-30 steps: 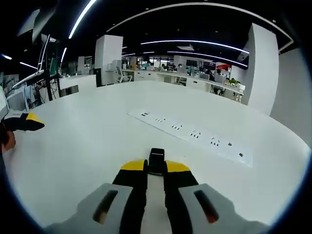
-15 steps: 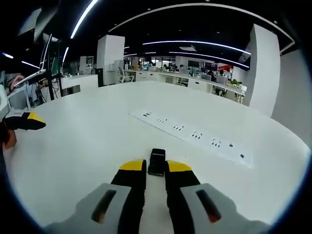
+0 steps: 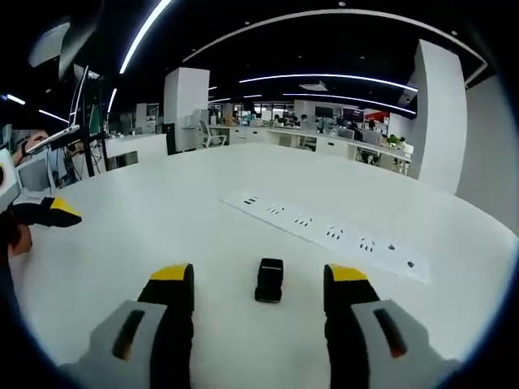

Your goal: Snap the two parts of the plastic buckle together until the buckle closes and remains connected.

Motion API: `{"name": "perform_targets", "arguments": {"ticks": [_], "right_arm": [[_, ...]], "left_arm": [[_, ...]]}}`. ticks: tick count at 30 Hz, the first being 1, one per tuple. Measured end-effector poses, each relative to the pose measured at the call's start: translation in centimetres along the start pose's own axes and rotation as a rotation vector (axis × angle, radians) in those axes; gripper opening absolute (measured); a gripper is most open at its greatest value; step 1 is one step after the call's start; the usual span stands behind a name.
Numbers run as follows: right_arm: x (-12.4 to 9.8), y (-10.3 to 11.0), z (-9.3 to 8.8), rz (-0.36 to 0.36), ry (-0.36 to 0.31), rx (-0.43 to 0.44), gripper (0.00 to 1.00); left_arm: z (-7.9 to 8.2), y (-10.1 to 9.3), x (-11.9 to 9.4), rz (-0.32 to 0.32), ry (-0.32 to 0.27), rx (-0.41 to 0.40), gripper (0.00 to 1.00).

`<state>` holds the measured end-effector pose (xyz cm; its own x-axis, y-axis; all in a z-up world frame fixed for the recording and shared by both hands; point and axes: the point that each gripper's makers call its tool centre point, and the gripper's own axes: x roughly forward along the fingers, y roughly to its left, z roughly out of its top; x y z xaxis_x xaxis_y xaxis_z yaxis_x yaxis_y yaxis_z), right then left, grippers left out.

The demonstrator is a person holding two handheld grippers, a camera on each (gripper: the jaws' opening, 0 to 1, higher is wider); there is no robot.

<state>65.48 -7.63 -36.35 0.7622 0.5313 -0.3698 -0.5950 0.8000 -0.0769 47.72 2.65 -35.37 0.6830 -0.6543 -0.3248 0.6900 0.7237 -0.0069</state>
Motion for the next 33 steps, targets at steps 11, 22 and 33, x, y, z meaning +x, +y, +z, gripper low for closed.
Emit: {"name": "perform_targets", "arguments": {"ticks": [11,22,33], "right_arm": [[-0.6,0.8,1.2,0.002,-0.054,0.019,1.00],[-0.7,0.1,1.4,-0.042,-0.065,-0.006,0.99],[-1.2,0.0,2.2,-0.079,-0.086,-0.052,0.93]], "left_arm": [[-0.2,-0.2,0.0,-0.002,0.005,-0.004,1.00],[-0.3,-0.4,0.2,-0.010,0.013,0.003,1.00],[-0.4,0.1,0.3,0.003,0.019,0.013,1.00]]}}
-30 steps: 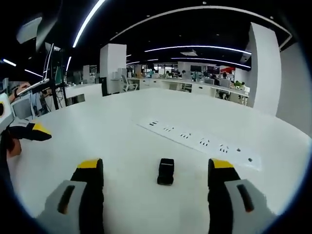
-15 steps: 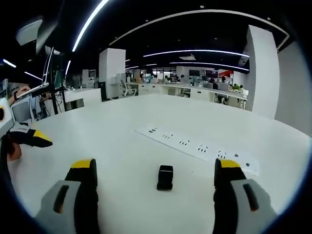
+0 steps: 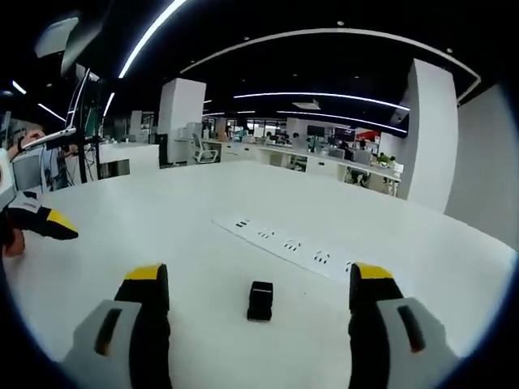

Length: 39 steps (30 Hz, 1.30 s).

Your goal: Snap the two parts of the plastic buckle together until the buckle closes and remains connected.

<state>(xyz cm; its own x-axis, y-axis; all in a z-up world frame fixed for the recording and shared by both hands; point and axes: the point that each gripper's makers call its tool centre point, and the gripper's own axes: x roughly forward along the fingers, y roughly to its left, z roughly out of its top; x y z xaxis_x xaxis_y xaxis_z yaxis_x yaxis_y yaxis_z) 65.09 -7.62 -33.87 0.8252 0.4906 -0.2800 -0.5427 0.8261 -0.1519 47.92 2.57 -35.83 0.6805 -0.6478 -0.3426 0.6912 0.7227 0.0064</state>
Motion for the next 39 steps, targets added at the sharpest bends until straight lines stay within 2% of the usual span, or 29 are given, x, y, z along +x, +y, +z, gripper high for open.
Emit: {"name": "perform_targets", "arguments": {"ticks": [5,8,11,15,18,25,33,39], "right_arm": [[0.1,-0.5,0.0,-0.022,-0.002,-0.034,0.89],[-0.1,-0.9,0.0,-0.029,-0.006,-0.024,0.89],[-0.6,-1.2,0.3,-0.048,-0.019,-0.039,0.88],[-1.2,-1.1,0.8,-0.038,-0.038,-0.009,0.89],[-2.2,-0.6,0.5,-0.042,-0.031,-0.007,0.88],[-3.6,-1.1,0.3,-0.062,-0.037,0.022,0.86],[-4.0,-1.5,0.3,-0.061,-0.043,0.048,0.85],[-4.3,-1.1,0.1,-0.056,-0.033,0.026,0.84]], "left_arm": [[0.0,0.1,-0.1,0.006,0.000,-0.002,1.00],[0.0,-0.1,-0.1,-0.003,-0.004,-0.008,1.00],[0.5,-0.4,-0.2,-0.021,-0.028,-0.018,1.00],[0.5,-0.1,-0.2,-0.018,-0.022,-0.020,1.00],[0.5,0.1,-0.3,-0.008,-0.021,-0.015,1.00],[0.3,-0.2,-0.1,-0.016,-0.012,-0.005,1.00],[0.0,0.1,0.0,-0.008,0.000,0.006,1.00],[0.0,0.2,-0.1,-0.005,-0.004,0.002,1.00]]}}
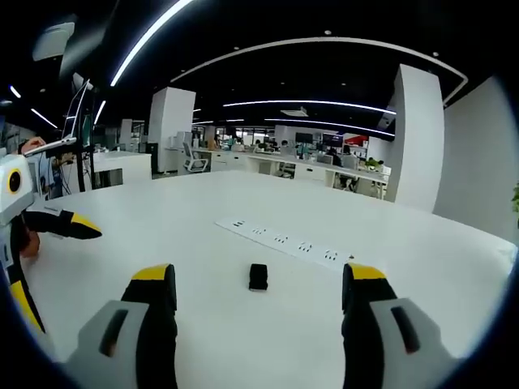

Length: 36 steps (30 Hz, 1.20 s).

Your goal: Snap the two parts of the plastic buckle together until the buckle closes and remains connected.

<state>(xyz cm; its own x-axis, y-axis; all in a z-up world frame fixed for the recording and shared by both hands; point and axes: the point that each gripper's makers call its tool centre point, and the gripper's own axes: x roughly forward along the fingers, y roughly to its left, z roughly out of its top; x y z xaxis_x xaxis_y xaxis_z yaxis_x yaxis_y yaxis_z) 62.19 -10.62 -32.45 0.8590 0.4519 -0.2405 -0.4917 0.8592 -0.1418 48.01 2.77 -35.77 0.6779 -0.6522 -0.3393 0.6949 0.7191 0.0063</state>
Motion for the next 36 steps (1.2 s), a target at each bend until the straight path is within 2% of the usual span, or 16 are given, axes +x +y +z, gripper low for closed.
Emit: {"name": "perform_targets", "arguments": {"ticks": [8,12,23,31,36], "right_arm": [[-1.2,1.1,-0.4,0.008,0.010,-0.011,0.84],[-2.5,1.6,-0.4,0.007,0.003,-0.008,0.84],[-4.5,1.8,-0.5,0.013,-0.007,0.013,0.84],[-6.1,2.7,-0.7,0.019,-0.012,-0.003,0.84],[-7.7,3.0,-0.8,0.012,-0.021,-0.005,0.82]], "left_arm": [[0.0,0.0,-0.2,0.005,-0.002,-0.001,1.00],[-0.1,0.0,-0.2,0.006,0.000,-0.002,1.00],[-0.5,0.2,-0.3,0.008,0.008,-0.013,1.00],[0.0,-0.8,-1.0,0.006,-0.021,-0.022,1.00],[0.5,-0.7,-1.4,0.025,-0.054,-0.026,1.00]]}}
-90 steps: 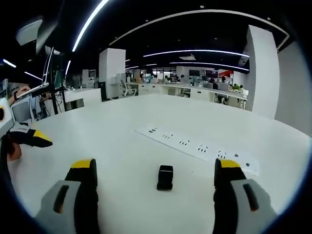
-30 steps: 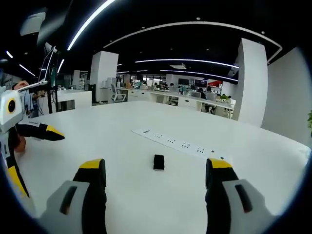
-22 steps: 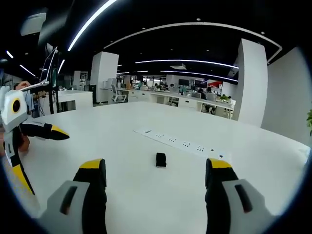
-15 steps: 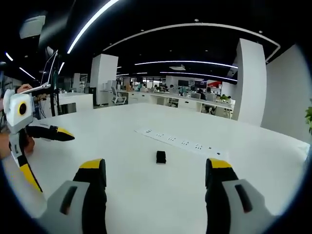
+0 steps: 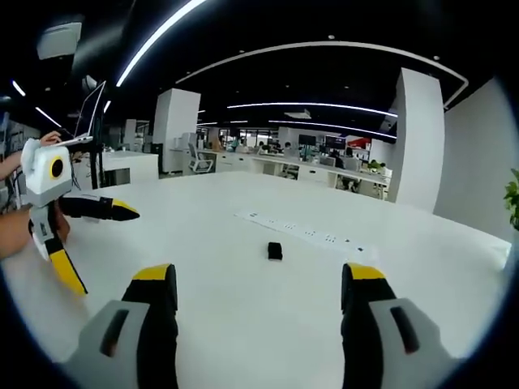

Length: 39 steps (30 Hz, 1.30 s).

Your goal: Snap the two parts of the plastic buckle together until the buckle closes and remains connected.

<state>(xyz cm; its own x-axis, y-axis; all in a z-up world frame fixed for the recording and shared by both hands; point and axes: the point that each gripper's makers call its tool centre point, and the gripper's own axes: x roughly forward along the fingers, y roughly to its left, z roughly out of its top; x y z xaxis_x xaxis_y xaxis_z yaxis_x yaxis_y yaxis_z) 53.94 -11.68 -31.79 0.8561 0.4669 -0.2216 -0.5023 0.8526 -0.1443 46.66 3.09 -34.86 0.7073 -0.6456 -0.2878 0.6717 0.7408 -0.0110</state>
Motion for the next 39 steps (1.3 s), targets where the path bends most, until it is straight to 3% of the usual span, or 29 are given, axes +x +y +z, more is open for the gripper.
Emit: {"name": "perform_targets", "arguments": {"ticks": [11,21,32,36,39], "right_arm": [[-3.3,1.3,-0.3,0.008,-0.015,0.004,0.80],[-3.5,1.3,0.0,-0.009,-0.029,0.011,0.80],[-3.9,1.5,-0.2,-0.009,-0.032,0.013,0.80],[-4.6,1.5,-0.7,-0.011,-0.026,0.016,0.80],[-5.0,1.6,-0.7,-0.014,-0.031,0.018,0.80]], "left_arm": [[-0.1,-0.2,-0.2,0.010,-0.003,-0.001,1.00],[0.4,2.3,1.1,0.030,-0.002,-0.006,1.00],[0.5,2.3,1.2,0.032,0.001,0.017,1.00],[0.1,1.1,-0.1,0.033,0.001,0.014,1.00],[0.1,1.4,-0.3,0.035,-0.001,0.012,1.00]]}}
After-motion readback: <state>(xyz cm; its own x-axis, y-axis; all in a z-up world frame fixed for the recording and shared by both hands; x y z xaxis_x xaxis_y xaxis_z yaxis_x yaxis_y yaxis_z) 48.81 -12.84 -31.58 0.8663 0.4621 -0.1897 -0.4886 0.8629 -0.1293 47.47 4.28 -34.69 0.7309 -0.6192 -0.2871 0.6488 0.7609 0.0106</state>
